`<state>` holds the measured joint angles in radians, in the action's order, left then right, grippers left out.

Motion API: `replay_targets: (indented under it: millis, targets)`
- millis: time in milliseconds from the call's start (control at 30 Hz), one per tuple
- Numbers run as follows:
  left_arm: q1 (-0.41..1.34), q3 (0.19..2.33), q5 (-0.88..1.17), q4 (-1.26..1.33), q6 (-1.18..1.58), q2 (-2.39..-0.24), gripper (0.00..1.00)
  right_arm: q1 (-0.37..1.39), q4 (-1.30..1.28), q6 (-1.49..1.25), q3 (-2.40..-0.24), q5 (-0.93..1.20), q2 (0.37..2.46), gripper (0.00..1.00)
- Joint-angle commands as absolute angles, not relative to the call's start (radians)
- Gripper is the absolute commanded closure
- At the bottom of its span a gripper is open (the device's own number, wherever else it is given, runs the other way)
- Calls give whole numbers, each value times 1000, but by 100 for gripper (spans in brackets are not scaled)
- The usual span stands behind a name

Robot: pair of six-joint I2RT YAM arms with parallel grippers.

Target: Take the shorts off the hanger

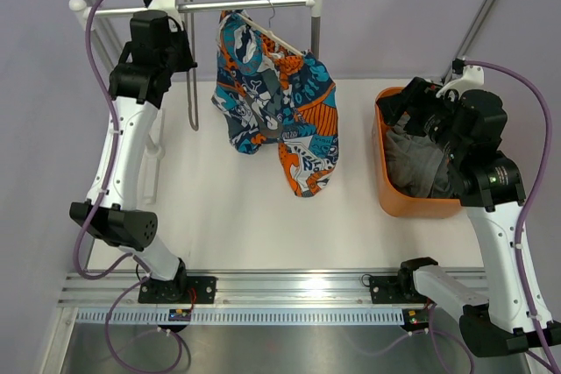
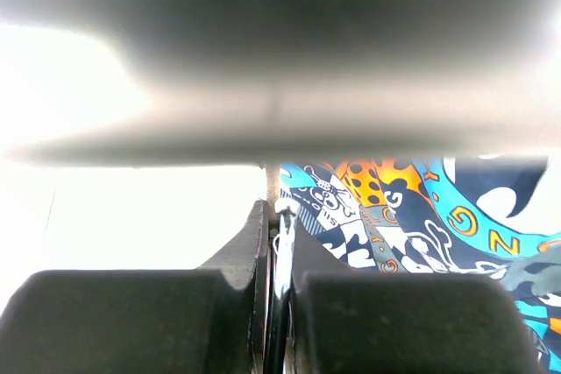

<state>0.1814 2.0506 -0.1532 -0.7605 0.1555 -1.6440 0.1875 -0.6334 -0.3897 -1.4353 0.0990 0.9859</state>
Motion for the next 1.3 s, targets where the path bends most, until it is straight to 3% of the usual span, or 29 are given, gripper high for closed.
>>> replay_targets:
  millis: [0,500,767,1267]
  targets:
    - [175,2045,-134,-686,161,-1559,100,184,-606,-385,-1431,118,973,14]
    - [175,1882,-133,-661,132,-1378,100,186,-580,-396,-1408,130,977,14]
    - [175,2140,-98,-683,129,-1532,100,186,-588,-380,-1431,124,992,14]
    - [172,2240,-129,-620,72,-1747,100,186,-586,-345,-1453,117,1048,13]
